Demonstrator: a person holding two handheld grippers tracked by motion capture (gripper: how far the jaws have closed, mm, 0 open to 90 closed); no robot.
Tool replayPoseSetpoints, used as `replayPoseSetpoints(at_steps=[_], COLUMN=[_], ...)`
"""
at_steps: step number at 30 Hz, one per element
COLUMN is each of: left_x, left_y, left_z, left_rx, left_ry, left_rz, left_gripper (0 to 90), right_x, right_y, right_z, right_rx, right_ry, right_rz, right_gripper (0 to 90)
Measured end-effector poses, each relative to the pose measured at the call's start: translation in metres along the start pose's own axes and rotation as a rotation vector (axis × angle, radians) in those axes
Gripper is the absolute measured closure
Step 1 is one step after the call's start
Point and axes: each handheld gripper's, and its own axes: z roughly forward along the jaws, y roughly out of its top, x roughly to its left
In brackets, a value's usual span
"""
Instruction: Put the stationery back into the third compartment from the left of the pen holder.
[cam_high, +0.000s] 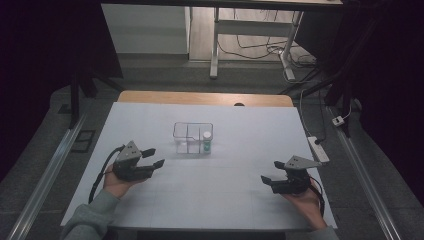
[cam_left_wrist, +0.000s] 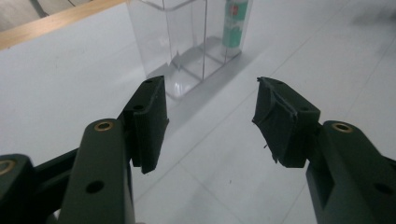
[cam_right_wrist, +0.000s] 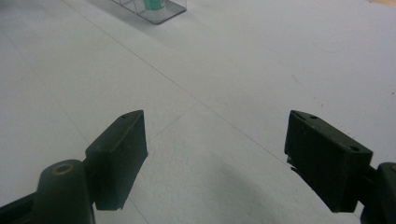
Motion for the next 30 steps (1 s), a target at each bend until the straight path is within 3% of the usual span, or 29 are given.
replayPoseSetpoints(at_steps=[18,30], left_x=[0.004,0.006], left_y=[-0.028,-0.034], left_z=[-0.013,-0.016], left_rx=[0.033,0.045], left_ry=[0.028,0.019], left_rz=[-0.048,-0.064], left_gripper=[42.1,40.6], right_x=[0.0,0.001], right_y=[0.0,0.0], right_z=[0.0,-0.001], right_rx=[-0.005,-0.009], right_ry=[0.006,-0.001], right_rz=[-0.005,-0.011], right_gripper=[20.5,20.6])
